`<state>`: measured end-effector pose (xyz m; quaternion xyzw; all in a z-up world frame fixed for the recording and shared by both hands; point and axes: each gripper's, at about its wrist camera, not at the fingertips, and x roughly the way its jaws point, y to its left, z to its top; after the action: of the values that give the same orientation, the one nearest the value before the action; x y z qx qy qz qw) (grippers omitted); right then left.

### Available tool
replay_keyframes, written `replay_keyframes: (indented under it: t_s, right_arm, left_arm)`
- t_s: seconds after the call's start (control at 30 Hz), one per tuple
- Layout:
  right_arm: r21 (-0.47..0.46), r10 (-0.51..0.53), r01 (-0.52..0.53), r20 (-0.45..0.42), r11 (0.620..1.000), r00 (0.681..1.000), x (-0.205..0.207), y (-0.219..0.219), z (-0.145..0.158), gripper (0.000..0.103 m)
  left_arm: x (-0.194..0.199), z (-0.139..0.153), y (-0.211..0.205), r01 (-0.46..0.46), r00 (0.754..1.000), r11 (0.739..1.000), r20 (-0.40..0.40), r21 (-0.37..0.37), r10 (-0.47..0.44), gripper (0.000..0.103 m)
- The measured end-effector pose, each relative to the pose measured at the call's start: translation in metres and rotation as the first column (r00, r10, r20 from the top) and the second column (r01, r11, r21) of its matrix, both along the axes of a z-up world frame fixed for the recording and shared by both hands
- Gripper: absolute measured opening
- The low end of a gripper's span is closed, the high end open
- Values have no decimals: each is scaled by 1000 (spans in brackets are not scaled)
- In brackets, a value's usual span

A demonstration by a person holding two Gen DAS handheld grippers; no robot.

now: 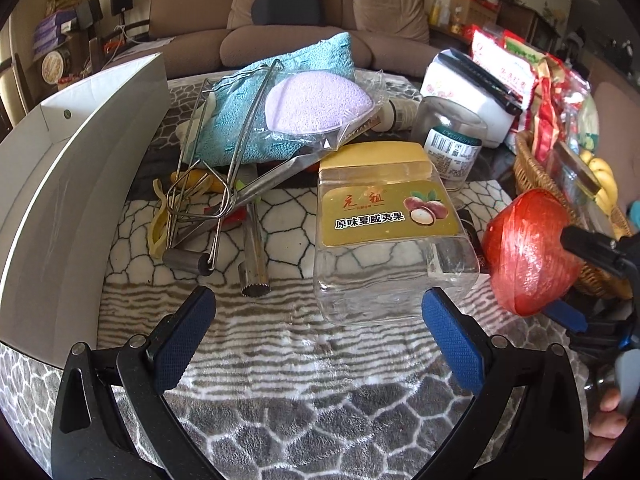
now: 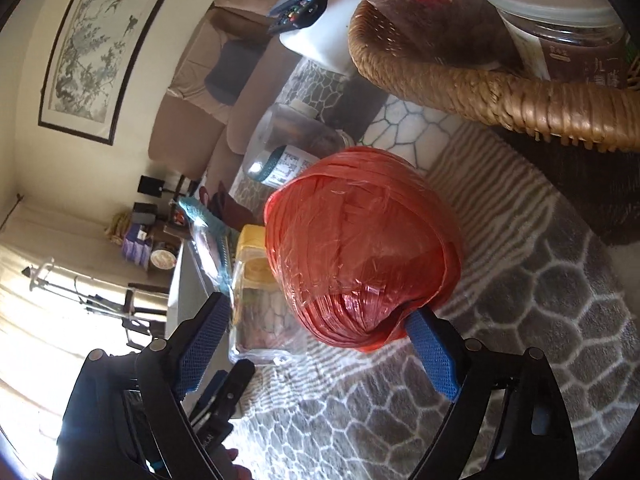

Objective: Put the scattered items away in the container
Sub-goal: 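Grasp the clear yellow-lidded box with left tool while right tool grasps red raffia ball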

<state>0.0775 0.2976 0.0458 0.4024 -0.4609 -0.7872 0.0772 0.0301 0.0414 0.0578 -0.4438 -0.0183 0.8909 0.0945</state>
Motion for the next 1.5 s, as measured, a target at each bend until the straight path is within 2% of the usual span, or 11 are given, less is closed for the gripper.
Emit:
replay_keyframes:
  t_s: [0.1,0.23,0.37,0.6,0.73,0.93,1.1,1.17,1.2,1.3,1.5]
  right_arm:
    - [4,-6,6,18,1000,1000,17,4,5,89]
    - [37,-31,32,-47,999,998,33,9,22,90]
    - [-50,-11,8,-61,999,998,19,4,14,90]
    - [-48,-66,63,-55,997,996,-5,0,1,90]
    - [-51,-63,60,-62,997,996,-15,-3,-1,90]
    - [-111,-53,45,-70,993,996,-18,-5,-2,90]
    - [-101,-58,51,-67,994,996,-20,-3,-4,90]
    - [-105,-59,52,-65,993,996,-22,-2,-6,89]
    - [-108,-55,48,-69,993,996,-22,-3,-6,84]
    - [-86,-44,40,-45,996,998,-24,-3,-9,43]
    - [-122,-53,47,-50,991,997,-19,1,-11,42]
  left_arm:
    - [3,3,-3,0,1000,1000,-8,8,0,103]
    - [2,7,-2,-7,1000,1000,-22,3,7,103]
    - [-1,11,4,-6,999,1000,-31,-3,6,103]
    - [-7,14,18,1,999,1000,-49,6,-1,103]
    - [-3,17,21,25,998,997,-62,69,-20,103]
    - [-12,-8,46,41,999,999,-35,-7,-41,103]
    - [-18,-30,67,70,997,991,-24,-117,-73,103]
    - [-20,-35,69,87,996,990,-21,-111,-89,103]
    - [-21,-36,69,90,995,991,-22,-96,-93,103]
    - [-23,-33,61,76,997,996,-26,-38,-77,94]
    - [-22,-26,45,79,997,997,-11,20,-79,90]
